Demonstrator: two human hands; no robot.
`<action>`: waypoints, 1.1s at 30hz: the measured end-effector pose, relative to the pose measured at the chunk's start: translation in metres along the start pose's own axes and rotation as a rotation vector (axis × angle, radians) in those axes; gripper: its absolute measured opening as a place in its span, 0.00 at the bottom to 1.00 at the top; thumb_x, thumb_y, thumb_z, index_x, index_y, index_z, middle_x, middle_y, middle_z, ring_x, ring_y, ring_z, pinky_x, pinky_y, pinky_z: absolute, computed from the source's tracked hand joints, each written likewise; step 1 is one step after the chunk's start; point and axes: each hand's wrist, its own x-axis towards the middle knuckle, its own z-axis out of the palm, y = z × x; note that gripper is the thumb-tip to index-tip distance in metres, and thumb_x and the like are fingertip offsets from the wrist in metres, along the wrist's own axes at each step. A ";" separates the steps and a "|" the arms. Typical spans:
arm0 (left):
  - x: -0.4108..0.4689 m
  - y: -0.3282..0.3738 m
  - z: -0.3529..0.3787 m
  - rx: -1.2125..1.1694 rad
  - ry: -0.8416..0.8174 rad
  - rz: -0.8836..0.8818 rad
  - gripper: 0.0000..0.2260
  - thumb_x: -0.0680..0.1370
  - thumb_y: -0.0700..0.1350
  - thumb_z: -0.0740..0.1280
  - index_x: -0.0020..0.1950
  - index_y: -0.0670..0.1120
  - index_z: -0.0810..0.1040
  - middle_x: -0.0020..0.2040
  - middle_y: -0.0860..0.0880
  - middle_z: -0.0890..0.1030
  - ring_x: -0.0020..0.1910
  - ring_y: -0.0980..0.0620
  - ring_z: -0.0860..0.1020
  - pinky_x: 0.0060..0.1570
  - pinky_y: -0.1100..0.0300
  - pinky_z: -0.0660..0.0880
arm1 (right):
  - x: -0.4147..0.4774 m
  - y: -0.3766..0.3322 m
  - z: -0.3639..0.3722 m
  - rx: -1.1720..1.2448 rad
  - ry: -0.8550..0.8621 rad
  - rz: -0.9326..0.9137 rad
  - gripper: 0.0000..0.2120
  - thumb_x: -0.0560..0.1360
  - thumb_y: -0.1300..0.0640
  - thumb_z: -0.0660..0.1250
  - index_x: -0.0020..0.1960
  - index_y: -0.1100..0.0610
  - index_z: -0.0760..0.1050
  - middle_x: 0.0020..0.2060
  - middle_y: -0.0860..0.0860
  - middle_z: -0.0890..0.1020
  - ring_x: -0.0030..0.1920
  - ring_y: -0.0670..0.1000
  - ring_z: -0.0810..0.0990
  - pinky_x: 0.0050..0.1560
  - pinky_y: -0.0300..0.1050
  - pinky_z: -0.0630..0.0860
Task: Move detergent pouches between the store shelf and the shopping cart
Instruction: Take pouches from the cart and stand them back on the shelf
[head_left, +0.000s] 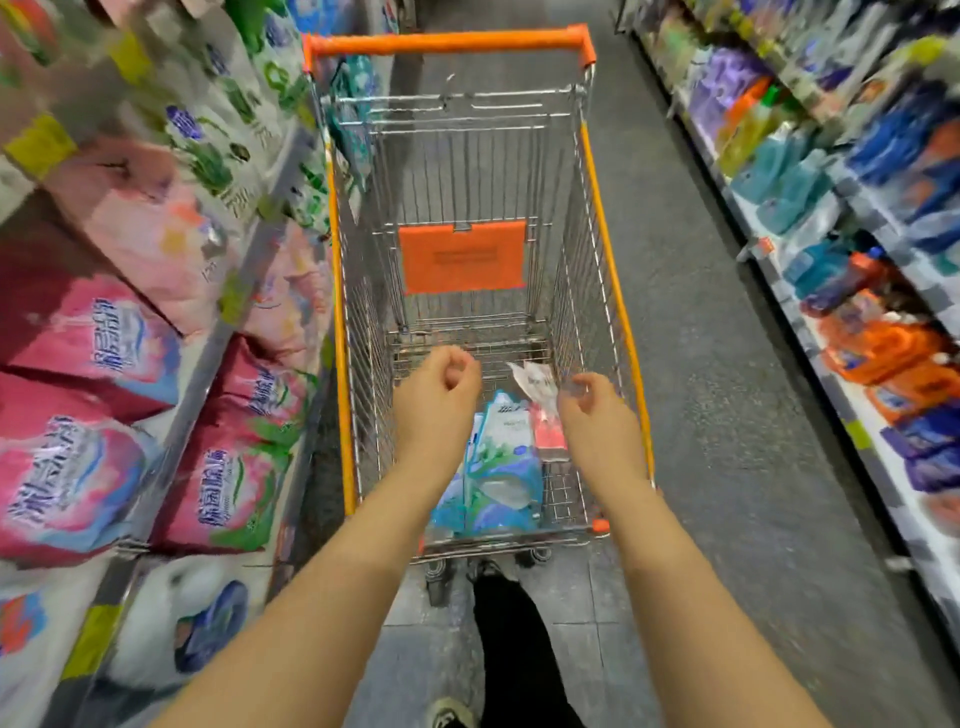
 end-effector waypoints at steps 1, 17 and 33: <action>0.015 -0.011 0.013 0.036 -0.022 -0.021 0.07 0.75 0.42 0.64 0.39 0.51 0.75 0.30 0.54 0.75 0.34 0.53 0.73 0.37 0.59 0.64 | 0.018 0.009 0.016 0.001 -0.025 0.041 0.16 0.78 0.56 0.60 0.65 0.57 0.71 0.59 0.58 0.78 0.59 0.59 0.76 0.53 0.45 0.68; 0.142 -0.171 0.251 0.142 -0.407 -0.513 0.26 0.75 0.46 0.66 0.71 0.44 0.62 0.55 0.46 0.77 0.49 0.51 0.74 0.42 0.66 0.64 | 0.216 0.150 0.169 -0.047 -0.152 0.533 0.24 0.78 0.53 0.60 0.72 0.58 0.61 0.66 0.60 0.68 0.67 0.59 0.67 0.65 0.50 0.66; 0.194 -0.199 0.303 0.494 -0.543 -0.577 0.12 0.78 0.40 0.61 0.58 0.35 0.76 0.59 0.37 0.78 0.58 0.40 0.76 0.53 0.57 0.69 | 0.214 0.173 0.189 -0.134 -0.243 0.571 0.28 0.78 0.51 0.57 0.75 0.59 0.55 0.71 0.61 0.63 0.72 0.59 0.61 0.70 0.53 0.60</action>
